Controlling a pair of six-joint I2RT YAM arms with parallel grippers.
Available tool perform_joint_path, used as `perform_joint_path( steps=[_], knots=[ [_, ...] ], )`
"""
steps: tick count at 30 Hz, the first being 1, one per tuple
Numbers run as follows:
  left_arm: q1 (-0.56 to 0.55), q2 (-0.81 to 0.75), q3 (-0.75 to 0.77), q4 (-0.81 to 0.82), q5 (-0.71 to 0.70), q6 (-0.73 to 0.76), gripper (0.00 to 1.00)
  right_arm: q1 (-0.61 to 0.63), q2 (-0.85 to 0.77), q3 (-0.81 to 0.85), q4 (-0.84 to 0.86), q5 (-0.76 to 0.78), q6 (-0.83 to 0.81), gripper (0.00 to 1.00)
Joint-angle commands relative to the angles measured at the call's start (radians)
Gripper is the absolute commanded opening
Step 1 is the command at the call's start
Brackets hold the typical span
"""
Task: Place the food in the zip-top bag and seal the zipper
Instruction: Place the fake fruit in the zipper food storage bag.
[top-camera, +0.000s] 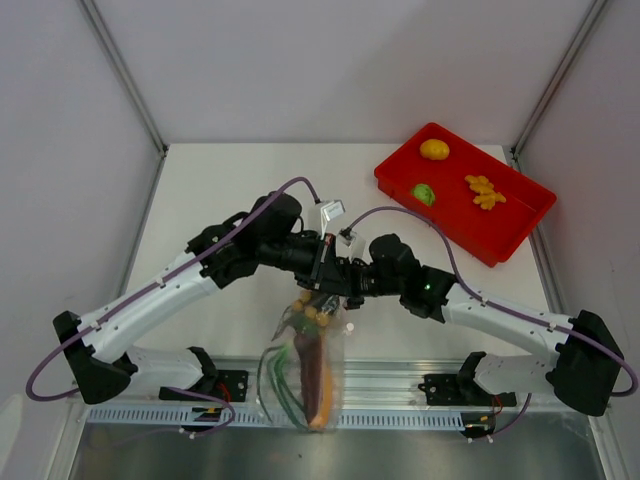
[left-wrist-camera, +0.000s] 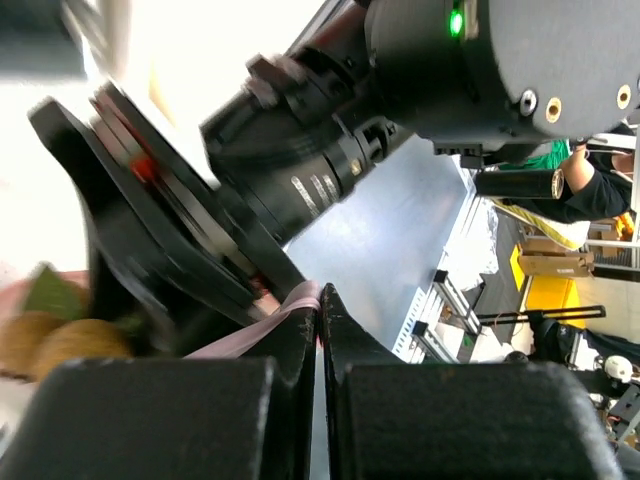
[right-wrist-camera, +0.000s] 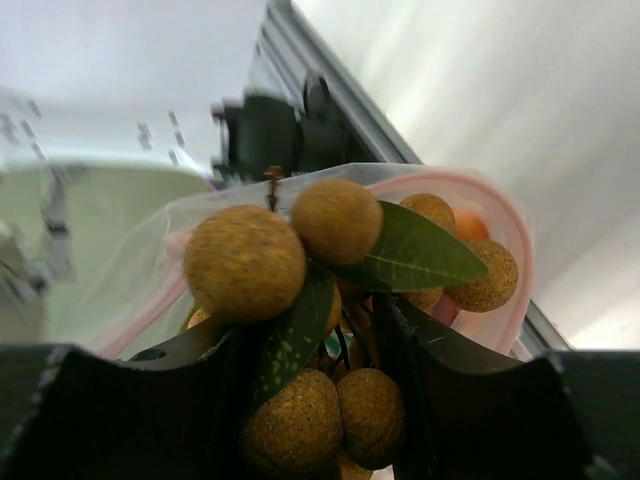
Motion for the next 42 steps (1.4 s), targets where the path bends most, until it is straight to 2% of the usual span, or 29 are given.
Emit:
perform_joint_path(
  steps=[1, 6, 12, 17, 22, 26, 28, 31, 32, 35, 36, 40, 41, 42],
  knots=[
    [0.023, -0.034, 0.021, 0.116, 0.016, -0.020, 0.01, 0.032, -0.012, 0.024, -0.151, -0.108, -0.248, 0.00],
    [0.064, -0.070, 0.008, 0.053, -0.026, 0.009, 0.01, 0.024, -0.096, 0.004, -0.223, -0.103, -0.340, 0.00],
    [0.090, -0.059, -0.022, 0.000, -0.041, 0.041, 0.01, -0.001, -0.283, -0.054, -0.241, -0.025, -0.354, 0.00],
    [0.104, -0.022, -0.026, -0.002, -0.046, 0.052, 0.01, -0.024, -0.346, -0.070, -0.243, -0.109, -0.381, 0.00],
    [0.104, -0.004, -0.005, 0.071, 0.046, 0.029, 0.01, -0.005, -0.283, -0.094, -0.136, -0.285, -0.369, 0.00],
    [0.101, -0.002, -0.028, 0.150, 0.172, -0.005, 0.01, 0.013, -0.231, -0.099, -0.012, -0.326, -0.342, 0.00],
    [0.098, -0.010, -0.063, 0.210, 0.231, -0.032, 0.00, 0.015, -0.184, -0.099, 0.102, -0.370, -0.334, 0.00],
    [0.092, -0.027, -0.091, 0.272, 0.287, -0.058, 0.01, 0.021, -0.107, -0.080, 0.176, -0.416, -0.370, 0.01],
    [0.089, -0.030, -0.103, 0.286, 0.299, -0.065, 0.01, 0.022, -0.092, -0.074, 0.183, -0.416, -0.389, 0.04],
    [0.086, -0.047, -0.112, 0.293, 0.293, -0.077, 0.00, 0.025, -0.036, -0.036, 0.130, -0.366, -0.453, 0.34],
    [0.086, -0.054, -0.109, 0.286, 0.288, -0.069, 0.01, 0.025, -0.029, -0.030, 0.112, -0.338, -0.459, 0.47],
    [0.089, -0.076, -0.097, 0.228, 0.230, -0.052, 0.01, 0.039, -0.033, 0.001, -0.063, -0.145, -0.450, 0.68],
    [0.092, -0.080, -0.100, 0.219, 0.216, -0.052, 0.01, 0.039, -0.061, 0.000, -0.112, -0.116, -0.443, 0.75],
    [0.093, -0.086, -0.103, 0.220, 0.210, -0.052, 0.00, 0.039, -0.078, -0.011, -0.132, -0.097, -0.434, 0.87]
  ],
)
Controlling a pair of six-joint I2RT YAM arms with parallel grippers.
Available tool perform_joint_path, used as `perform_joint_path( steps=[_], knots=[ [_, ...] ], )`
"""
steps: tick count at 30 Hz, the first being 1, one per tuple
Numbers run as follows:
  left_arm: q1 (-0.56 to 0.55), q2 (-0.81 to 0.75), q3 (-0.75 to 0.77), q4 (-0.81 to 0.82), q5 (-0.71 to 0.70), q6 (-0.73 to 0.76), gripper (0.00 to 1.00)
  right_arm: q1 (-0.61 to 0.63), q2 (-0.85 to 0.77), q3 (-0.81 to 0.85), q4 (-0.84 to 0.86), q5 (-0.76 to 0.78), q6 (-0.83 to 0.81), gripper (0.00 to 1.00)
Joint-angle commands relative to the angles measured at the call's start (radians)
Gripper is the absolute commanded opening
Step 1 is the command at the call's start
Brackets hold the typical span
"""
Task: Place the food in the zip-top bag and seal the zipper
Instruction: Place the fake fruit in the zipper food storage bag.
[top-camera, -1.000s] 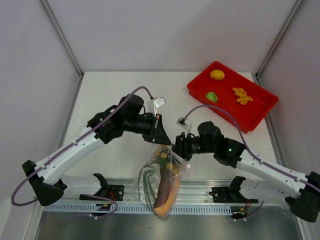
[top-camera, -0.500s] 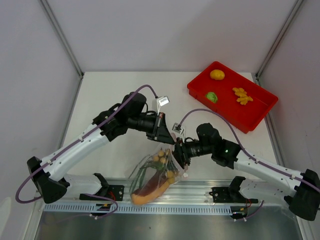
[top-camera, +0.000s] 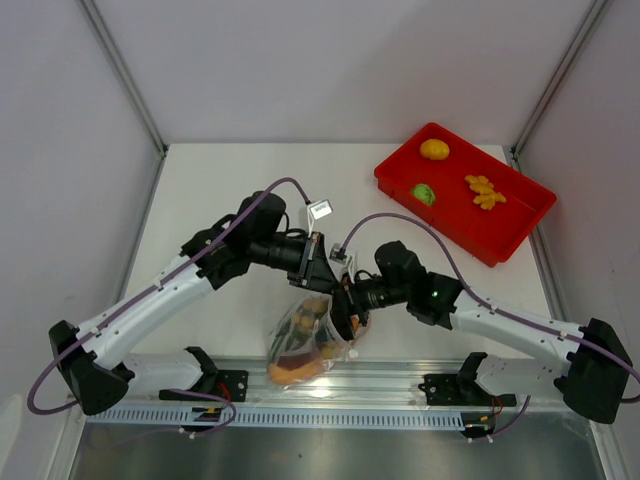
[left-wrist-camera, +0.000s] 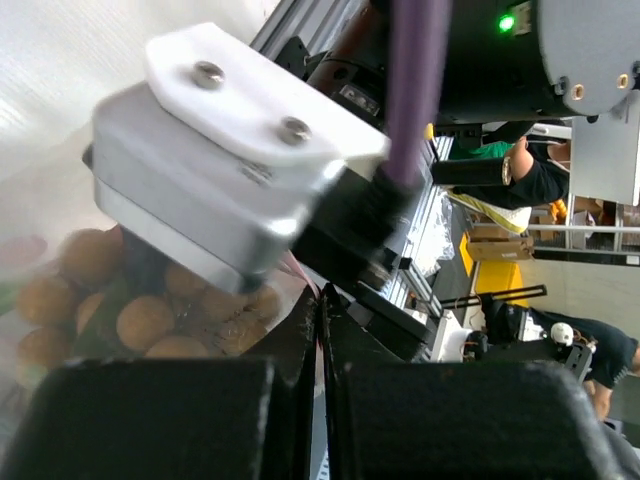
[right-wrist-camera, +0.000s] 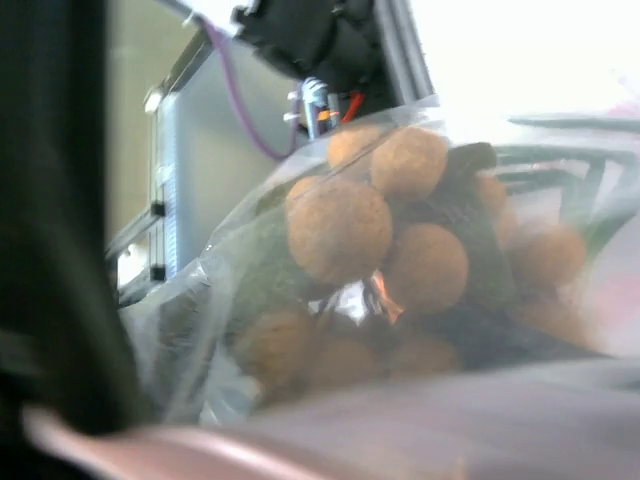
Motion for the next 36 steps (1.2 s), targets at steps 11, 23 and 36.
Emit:
perform_joint_path(
  steps=[11, 23, 36],
  knots=[
    [0.002, -0.066, -0.005, 0.103, -0.041, -0.008, 0.01, 0.023, -0.227, 0.138, -0.426, 0.432, 0.085, 0.97],
    [0.009, -0.020, 0.010, 0.112, -0.074, -0.027, 0.01, 0.029, -0.324, 0.278, -0.603, 0.526, 0.151, 0.87],
    [0.009, -0.010, -0.023, 0.244, 0.009, -0.113, 0.01, 0.034, -0.378, 0.215, -0.443, 0.823, 0.293, 0.45]
  ],
)
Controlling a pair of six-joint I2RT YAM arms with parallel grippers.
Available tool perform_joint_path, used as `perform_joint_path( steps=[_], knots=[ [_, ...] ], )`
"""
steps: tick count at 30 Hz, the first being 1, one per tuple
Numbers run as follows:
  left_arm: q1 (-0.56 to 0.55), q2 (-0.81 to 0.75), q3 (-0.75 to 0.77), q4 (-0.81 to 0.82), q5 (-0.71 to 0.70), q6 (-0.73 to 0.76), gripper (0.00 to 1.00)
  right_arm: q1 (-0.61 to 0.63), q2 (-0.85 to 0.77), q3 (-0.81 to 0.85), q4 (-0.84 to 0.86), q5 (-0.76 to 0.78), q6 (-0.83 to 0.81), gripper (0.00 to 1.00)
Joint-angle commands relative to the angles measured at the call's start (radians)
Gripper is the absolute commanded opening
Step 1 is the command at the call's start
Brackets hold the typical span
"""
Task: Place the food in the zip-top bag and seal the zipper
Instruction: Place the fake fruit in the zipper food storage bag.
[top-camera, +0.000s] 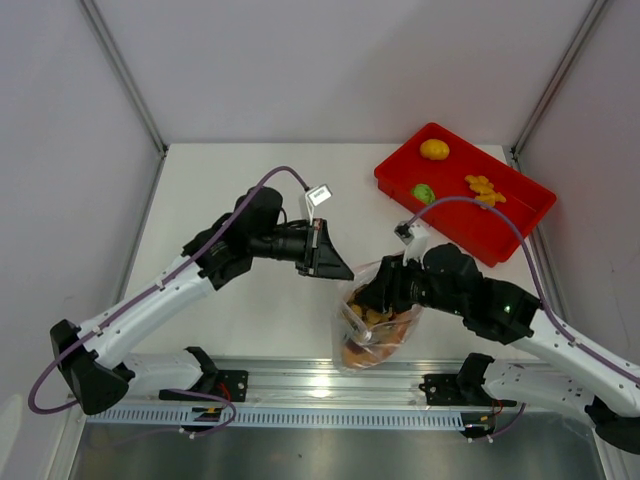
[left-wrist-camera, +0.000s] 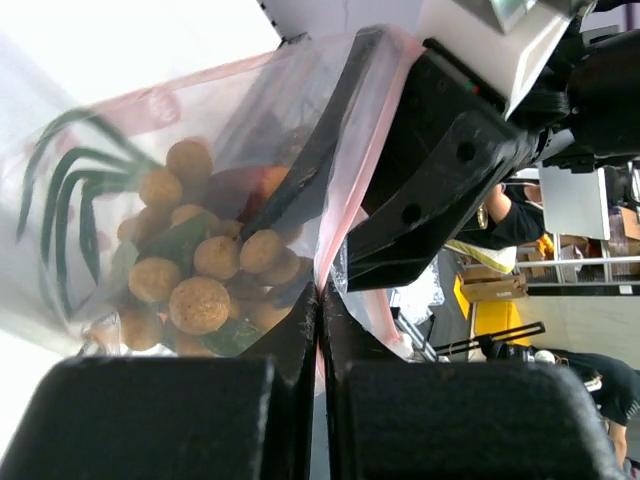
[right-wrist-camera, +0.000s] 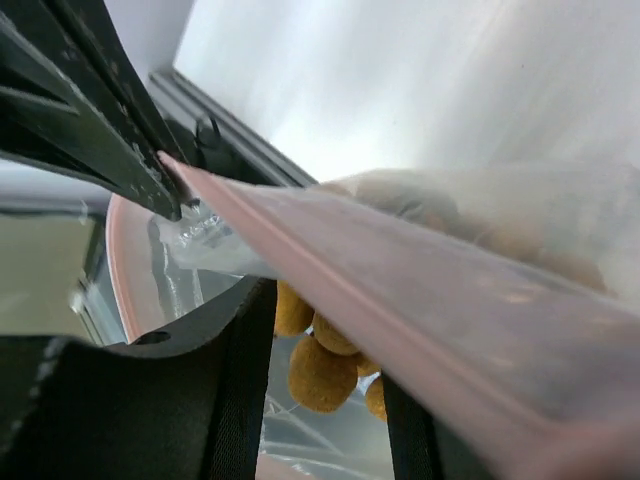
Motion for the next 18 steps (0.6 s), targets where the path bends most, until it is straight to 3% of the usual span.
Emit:
perform_joint_path(
  steps=[1, 6, 7, 8, 10, 18],
  knots=[
    [0.004, -0.006, -0.021, 0.064, 0.063, -0.036, 0.00, -0.002, -0.065, 0.002, 0.141, 0.187, 0.104, 0.45],
    [0.002, -0.014, -0.044, 0.070, 0.057, -0.038, 0.01, 0.000, 0.024, 0.060, 0.200, 0.111, 0.165, 0.40],
    [0.002, -0.014, -0.047, 0.076, 0.057, -0.039, 0.01, 0.001, 0.042, 0.082, 0.177, 0.103, 0.166, 0.26],
    [0.002, -0.012, -0.046, 0.078, 0.056, -0.044, 0.01, 0.004, 0.061, 0.118, 0.166, 0.083, 0.161, 0.19],
    [0.002, -0.004, -0.038, 0.087, 0.060, -0.048, 0.01, 0.009, 0.110, 0.149, 0.125, 0.037, 0.136, 0.13],
    [0.005, -0.017, 0.000, 0.012, -0.059, -0.011, 0.01, 0.030, 0.078, 0.240, -0.085, 0.166, 0.075, 0.18]
  ],
)
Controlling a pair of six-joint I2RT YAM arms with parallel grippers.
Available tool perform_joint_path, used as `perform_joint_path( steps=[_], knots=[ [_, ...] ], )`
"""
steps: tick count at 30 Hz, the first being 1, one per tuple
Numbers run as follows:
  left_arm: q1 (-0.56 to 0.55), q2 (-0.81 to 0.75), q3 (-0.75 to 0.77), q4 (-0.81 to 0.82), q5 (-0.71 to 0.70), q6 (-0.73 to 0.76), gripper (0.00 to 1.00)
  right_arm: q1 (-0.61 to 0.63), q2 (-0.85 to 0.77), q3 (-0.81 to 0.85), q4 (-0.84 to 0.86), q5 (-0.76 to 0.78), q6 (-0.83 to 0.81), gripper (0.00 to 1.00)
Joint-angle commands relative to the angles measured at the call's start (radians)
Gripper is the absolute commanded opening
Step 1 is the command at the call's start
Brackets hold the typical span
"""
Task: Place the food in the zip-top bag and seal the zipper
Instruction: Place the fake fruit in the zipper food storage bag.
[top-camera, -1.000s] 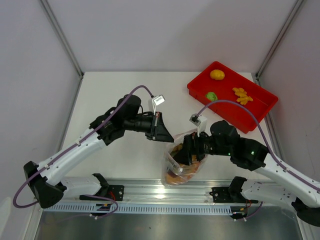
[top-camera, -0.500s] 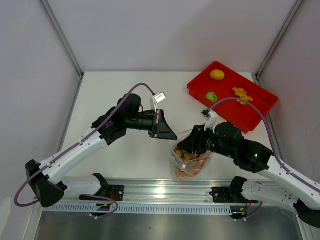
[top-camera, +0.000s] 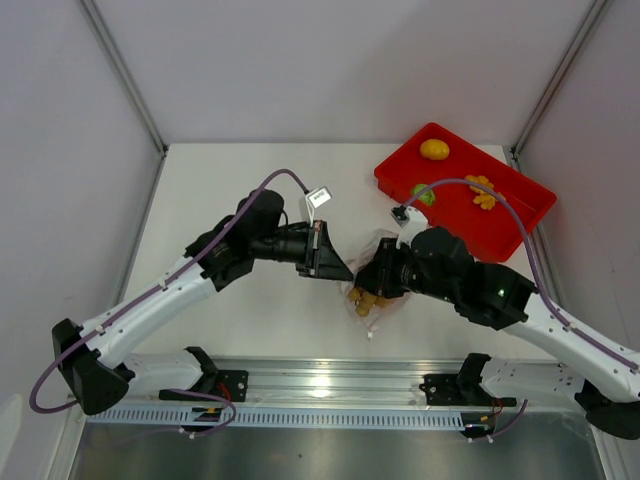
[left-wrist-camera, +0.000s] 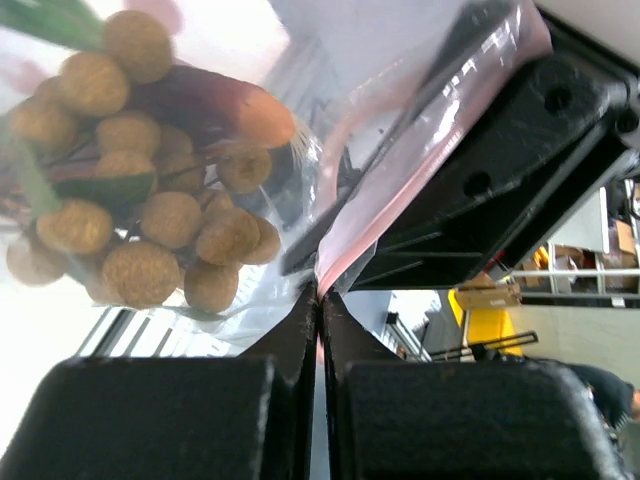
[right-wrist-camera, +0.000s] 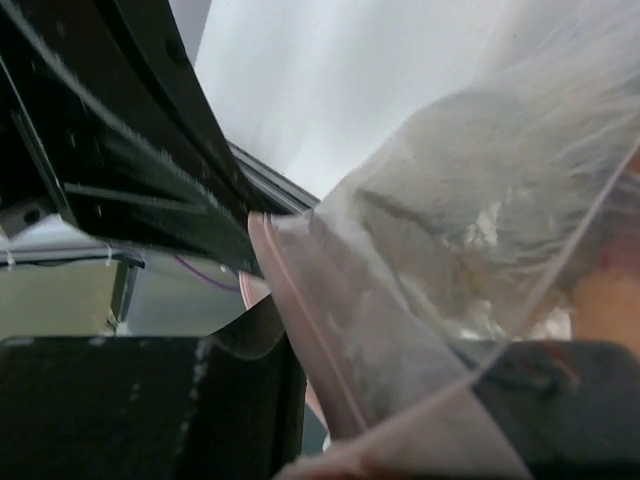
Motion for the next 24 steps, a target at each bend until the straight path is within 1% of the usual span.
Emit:
perform_joint_path(
  steps=[1, 6, 7, 8, 9, 10, 12, 14, 15, 17, 18, 19, 20, 21, 22, 24],
  knots=[
    [0.004, -0.017, 0.040, -0.025, -0.065, 0.020, 0.00, 0.007, -0.050, 0.081, -0.066, 0.057, -0.046, 0.19],
    [0.009, -0.003, 0.071, -0.028, -0.073, 0.020, 0.00, 0.006, -0.088, 0.095, -0.128, 0.010, -0.075, 0.27],
    [0.009, 0.002, 0.082, -0.027, -0.074, 0.020, 0.00, 0.006, -0.093, 0.100, -0.132, 0.002, -0.077, 0.34],
    [0.009, 0.005, 0.086, -0.027, -0.073, 0.020, 0.00, 0.006, -0.100, 0.097, -0.134, -0.006, -0.080, 0.37],
    [0.009, 0.008, 0.089, -0.024, -0.074, 0.018, 0.01, 0.006, -0.104, 0.094, -0.126, -0.021, -0.078, 0.42],
    [0.009, 0.009, 0.092, -0.021, -0.074, 0.015, 0.01, 0.006, -0.105, 0.072, -0.110, -0.103, -0.078, 0.58],
    [0.009, 0.016, 0.102, -0.010, -0.068, 0.011, 0.01, 0.006, -0.081, 0.052, -0.096, -0.179, -0.077, 0.63],
    [0.009, 0.019, 0.102, 0.007, -0.058, 0.000, 0.01, 0.007, -0.018, 0.048, -0.137, -0.193, -0.092, 0.61],
    [0.009, 0.020, 0.103, 0.015, -0.053, -0.005, 0.01, 0.010, -0.004, 0.045, -0.155, -0.190, -0.107, 0.58],
    [0.009, 0.025, 0.103, 0.032, -0.035, -0.015, 0.01, 0.010, 0.008, 0.006, -0.136, -0.233, -0.149, 0.56],
    [0.009, 0.031, 0.103, 0.036, -0.028, -0.017, 0.00, 0.010, 0.007, -0.009, -0.119, -0.245, -0.162, 0.53],
    [0.009, 0.034, 0.100, 0.038, -0.010, -0.014, 0.01, 0.009, -0.002, -0.020, -0.099, -0.265, -0.175, 0.47],
    [0.009, 0.039, 0.103, 0.036, -0.001, -0.008, 0.01, 0.007, -0.008, -0.027, -0.049, -0.301, -0.182, 0.45],
    [0.009, 0.042, 0.105, 0.029, 0.004, 0.003, 0.00, 0.003, -0.016, -0.046, -0.019, -0.375, -0.179, 0.43],
    [0.009, 0.039, 0.106, 0.018, 0.004, 0.032, 0.01, -0.017, -0.025, -0.052, 0.004, -0.409, -0.161, 0.40],
    [0.009, 0.036, 0.115, -0.036, -0.007, 0.096, 0.00, -0.066, -0.032, -0.057, 0.030, -0.508, -0.150, 0.37]
  ],
)
